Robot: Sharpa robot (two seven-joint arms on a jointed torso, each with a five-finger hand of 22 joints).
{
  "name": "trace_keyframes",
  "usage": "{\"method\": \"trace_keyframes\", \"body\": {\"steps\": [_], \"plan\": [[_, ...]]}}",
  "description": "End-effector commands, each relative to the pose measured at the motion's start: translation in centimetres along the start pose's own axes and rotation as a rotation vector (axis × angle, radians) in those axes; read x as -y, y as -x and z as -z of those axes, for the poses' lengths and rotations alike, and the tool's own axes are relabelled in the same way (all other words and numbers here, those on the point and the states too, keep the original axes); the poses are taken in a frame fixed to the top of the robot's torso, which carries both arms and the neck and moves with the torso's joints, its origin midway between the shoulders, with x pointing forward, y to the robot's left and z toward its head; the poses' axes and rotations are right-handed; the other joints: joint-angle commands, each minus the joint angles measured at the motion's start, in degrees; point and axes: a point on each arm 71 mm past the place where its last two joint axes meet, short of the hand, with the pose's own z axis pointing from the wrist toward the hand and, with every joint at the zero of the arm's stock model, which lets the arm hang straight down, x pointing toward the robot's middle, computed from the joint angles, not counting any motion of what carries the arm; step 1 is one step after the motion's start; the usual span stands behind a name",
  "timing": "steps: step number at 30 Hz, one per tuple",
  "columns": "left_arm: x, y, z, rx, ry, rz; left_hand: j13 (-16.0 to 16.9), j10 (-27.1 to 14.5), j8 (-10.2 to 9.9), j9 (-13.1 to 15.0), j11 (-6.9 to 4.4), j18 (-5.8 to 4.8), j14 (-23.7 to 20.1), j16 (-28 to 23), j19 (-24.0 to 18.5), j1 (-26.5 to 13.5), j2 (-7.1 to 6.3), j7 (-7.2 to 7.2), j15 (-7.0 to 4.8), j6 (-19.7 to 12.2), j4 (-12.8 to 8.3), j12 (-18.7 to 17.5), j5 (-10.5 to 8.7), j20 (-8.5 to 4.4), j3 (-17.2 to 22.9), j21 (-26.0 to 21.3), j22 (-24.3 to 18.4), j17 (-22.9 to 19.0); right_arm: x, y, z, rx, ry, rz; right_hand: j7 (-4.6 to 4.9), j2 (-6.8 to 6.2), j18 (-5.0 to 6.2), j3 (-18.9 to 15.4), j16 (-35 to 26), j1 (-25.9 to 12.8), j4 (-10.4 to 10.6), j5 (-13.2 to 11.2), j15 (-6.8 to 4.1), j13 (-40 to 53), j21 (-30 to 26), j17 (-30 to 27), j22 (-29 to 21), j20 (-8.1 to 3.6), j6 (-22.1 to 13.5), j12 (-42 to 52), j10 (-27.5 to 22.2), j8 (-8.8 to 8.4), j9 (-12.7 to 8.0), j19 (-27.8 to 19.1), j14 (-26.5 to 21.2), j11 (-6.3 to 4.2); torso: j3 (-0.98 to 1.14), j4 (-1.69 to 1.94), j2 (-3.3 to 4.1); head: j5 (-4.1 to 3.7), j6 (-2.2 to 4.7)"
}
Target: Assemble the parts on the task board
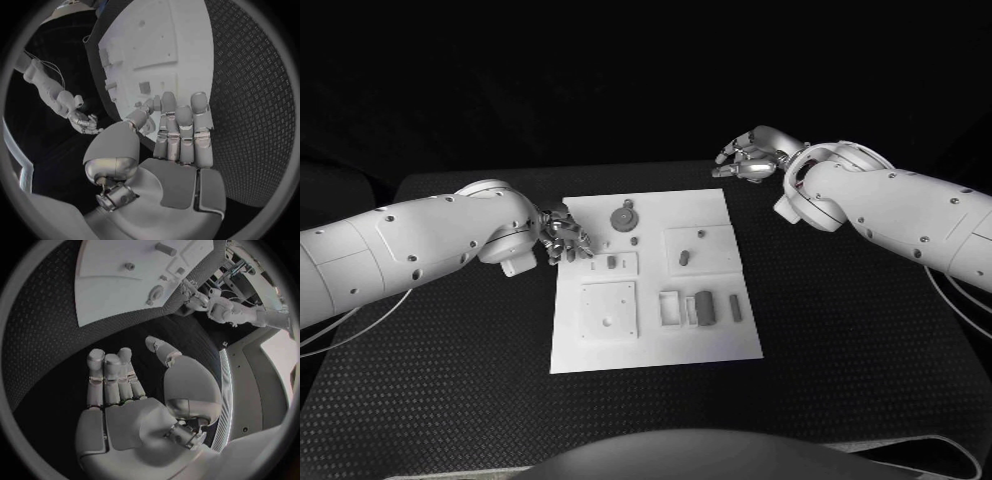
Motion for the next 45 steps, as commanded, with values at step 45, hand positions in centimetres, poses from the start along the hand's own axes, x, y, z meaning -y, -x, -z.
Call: {"method": "trace_keyframes", "body": {"steps": [45], "plan": [[0.6,-1.7,0.0,0.042,0.029,-0.122,2.4,3.1,4.6,0.7,-3.13,0.90,3.2,3.4,3.9,-1.5,-0.92,-1.54,-3.34,3.0,0.6,3.7,0.05,-3.02,-0.4,4.2,1.4,1.4,0.1,-0.3,0.1,-0.024,0.003,-0.001,0.83,0.15,3.03,-0.1,-0.1,-0.6,0.4,0.2,-0.06,-0.1,-0.4,-0.1,0.0,-0.27,-0.5,0.3,-0.3,0.37,-0.1,0.2,-0.3,0.12,0.09,-0.06,0.03,-0.05,-0.56]]}}
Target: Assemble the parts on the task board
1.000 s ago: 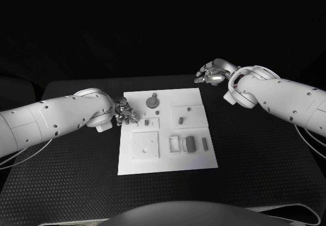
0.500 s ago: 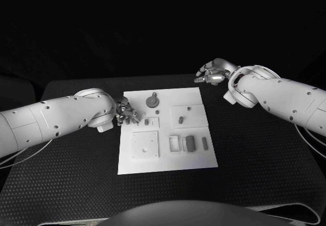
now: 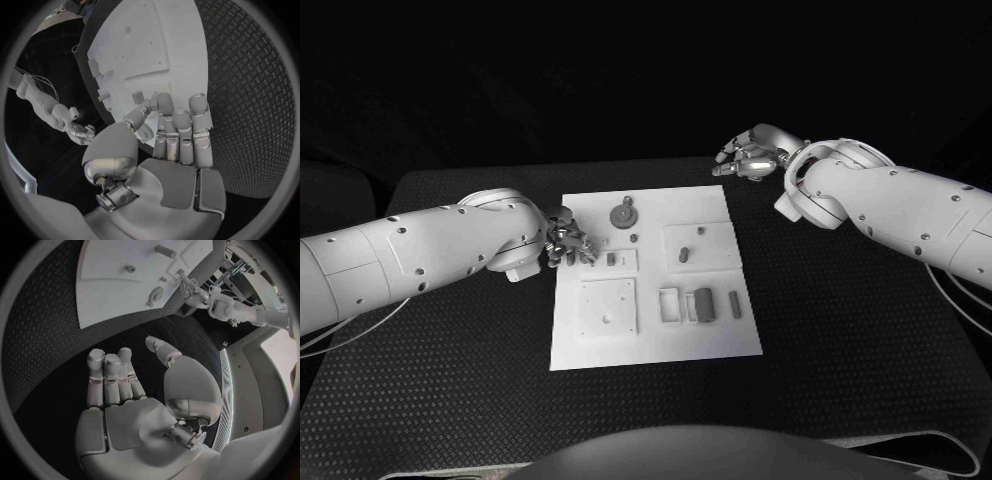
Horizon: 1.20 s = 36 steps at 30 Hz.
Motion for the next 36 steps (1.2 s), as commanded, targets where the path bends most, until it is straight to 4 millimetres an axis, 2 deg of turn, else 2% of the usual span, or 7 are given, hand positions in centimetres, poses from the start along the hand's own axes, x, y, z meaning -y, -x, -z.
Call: {"method": "trace_keyframes", "body": {"steps": [1,36], "plan": [[0.09,-0.06,0.04,0.005,0.003,-0.024,0.1,0.3,4.7,0.6,-0.55,0.93,0.6,0.4,1.3,0.2,0.84,-0.06,-1.11,0.4,0.0,0.3,0.18,-1.22,-0.1,0.4,1.4,0.1,-0.01,-0.11,0.02,-0.013,0.006,0.000,0.83,0.15,3.03,-0.1,-0.1,-0.6,0.4,0.2,-0.06,-0.1,-0.4,-0.1,0.0,-0.27,-0.5,0.3,-0.3,0.37,-0.1,0.2,-0.3,0.12,0.00,0.00,0.01,-0.02,-0.06],[0.85,-0.89,0.29,0.034,0.005,-0.092,1.3,0.9,6.9,1.2,-1.36,0.80,1.3,2.2,1.9,-0.3,0.88,-0.88,-1.92,1.2,0.1,2.4,0.22,-1.51,0.1,3.1,1.4,0.8,0.11,-0.21,0.09,-0.016,0.005,-0.001,0.83,0.16,3.03,-0.1,-0.1,-0.6,0.4,0.2,-0.06,-0.1,-0.4,-0.1,0.0,-0.28,-0.5,0.3,-0.3,0.39,-0.1,0.2,-0.3,0.12,0.01,-0.03,-0.01,0.12,-0.19]]}}
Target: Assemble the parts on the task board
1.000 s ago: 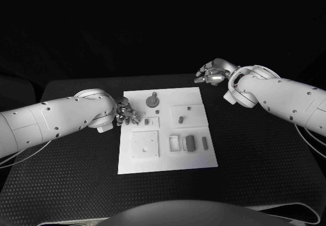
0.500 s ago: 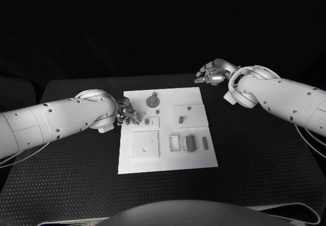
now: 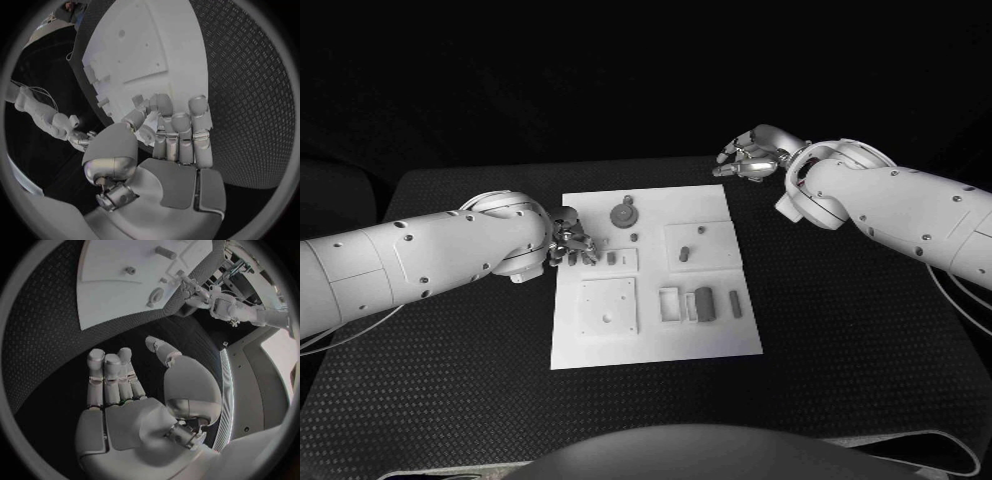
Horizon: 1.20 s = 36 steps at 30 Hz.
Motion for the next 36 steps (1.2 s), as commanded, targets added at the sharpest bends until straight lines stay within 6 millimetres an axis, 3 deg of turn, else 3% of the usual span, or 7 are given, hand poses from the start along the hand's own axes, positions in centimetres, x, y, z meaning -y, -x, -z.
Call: {"method": "trace_keyframes", "body": {"steps": [1,20,36], "plan": [[0.01,-0.29,0.01,-0.008,0.011,-0.015,0.1,0.4,6.7,1.0,-0.84,0.81,0.8,0.3,1.3,0.0,0.66,0.03,-1.42,0.5,0.0,0.3,0.22,-1.11,0.6,0.5,1.4,0.1,-0.02,-0.08,0.03,-0.012,0.007,0.000,0.83,0.16,3.03,-0.1,-0.1,-0.6,0.4,0.2,-0.06,-0.1,-0.2,-0.1,0.0,-0.28,-0.5,0.3,-0.3,0.39,-0.1,0.2,-0.3,0.12,0.01,-0.02,-0.01,0.01,-0.08],[-0.15,-0.33,0.05,-0.007,0.028,-0.021,0.2,0.5,7.1,1.0,-0.96,0.80,0.9,0.5,1.3,0.1,0.96,-0.08,-1.53,0.6,-0.1,0.6,0.26,-1.12,0.9,1.0,1.4,0.1,0.00,-0.14,0.04,-0.015,0.007,0.000,0.84,0.16,3.03,-0.1,-0.1,-0.6,0.4,0.2,-0.06,-0.1,-0.2,-0.1,0.0,-0.28,-0.6,0.3,-0.3,0.40,-0.1,0.2,-0.3,0.13,-0.06,0.03,0.02,0.08,-0.15],[0.16,-0.71,-0.25,-0.019,0.042,-0.041,0.3,0.3,7.3,0.8,-0.94,0.80,0.9,0.5,1.1,-0.4,0.23,-0.06,-1.54,0.5,0.1,0.7,0.23,-1.12,0.8,1.3,1.3,0.1,-0.02,-0.20,0.01,-0.017,0.008,-0.001,0.84,0.16,3.03,-0.1,-0.1,-0.6,0.4,0.2,-0.05,-0.1,-0.2,-0.1,0.0,-0.28,-0.6,0.3,-0.3,0.42,-0.1,0.2,-0.3,0.13,0.06,-0.10,0.03,0.10,-0.34]]}}
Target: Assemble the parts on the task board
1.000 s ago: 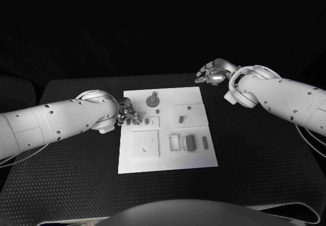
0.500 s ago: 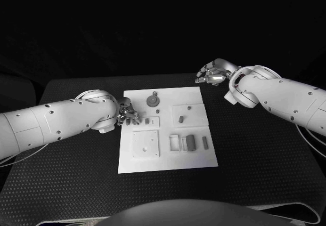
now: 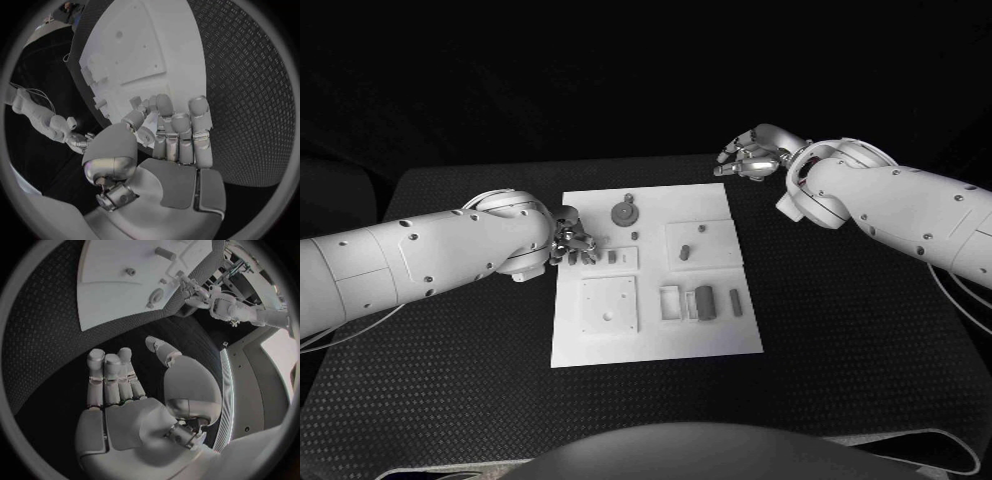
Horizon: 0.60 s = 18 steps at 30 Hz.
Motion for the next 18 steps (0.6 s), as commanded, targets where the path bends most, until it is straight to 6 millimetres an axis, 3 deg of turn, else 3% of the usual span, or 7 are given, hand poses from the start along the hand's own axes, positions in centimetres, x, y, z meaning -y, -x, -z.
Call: {"method": "trace_keyframes", "body": {"steps": [1,9,18], "plan": [[0.02,-0.54,-0.15,-0.018,0.013,-0.022,0.1,0.1,5.8,-0.1,-0.72,0.79,0.7,0.3,0.7,-0.3,-0.14,0.01,-1.32,0.2,0.3,0.2,0.22,-1.10,0.0,0.4,1.3,0.0,-0.06,-0.10,0.00,-0.011,0.008,0.000,0.95,0.16,3.03,-0.1,-0.1,-0.6,0.4,0.2,-0.06,-0.1,-0.2,-0.1,0.0,-0.28,-0.4,0.3,-0.3,0.23,-0.1,0.2,-0.3,0.13,0.04,-0.06,0.01,-0.06,-0.10],[0.15,-0.62,-0.16,-0.024,0.008,-0.025,0.2,0.1,6.3,-0.2,-0.78,0.85,0.7,0.4,0.6,-2.1,-2.39,-0.06,-1.36,0.2,1.3,0.5,0.24,-1.14,-1.4,0.9,1.3,0.0,-0.07,-0.10,0.00,-0.012,0.009,0.000,0.95,0.16,3.03,-0.1,-0.1,-0.6,0.4,0.2,-0.05,-0.1,-0.2,-0.1,0.0,-0.28,-0.4,0.3,-0.3,0.23,-0.1,0.2,-0.3,0.13,0.04,-0.02,0.00,-0.20,-0.13],[0.13,-0.60,-0.14,-0.021,0.005,-0.022,0.3,0.2,6.7,-0.3,-0.91,1.01,0.8,0.6,0.6,-2.9,-3.61,-0.19,-1.49,0.2,1.1,0.7,0.26,-1.23,-3.2,1.2,1.2,0.0,-0.07,-0.11,-0.01,-0.012,0.009,0.000,0.95,0.18,3.03,-0.1,-0.1,-0.6,0.4,0.2,-0.05,-0.1,-0.2,-0.1,0.0,-0.28,-0.4,0.3,-0.4,0.24,-0.1,0.2,-0.3,0.13,0.02,0.01,0.00,-0.40,-0.21]]}}
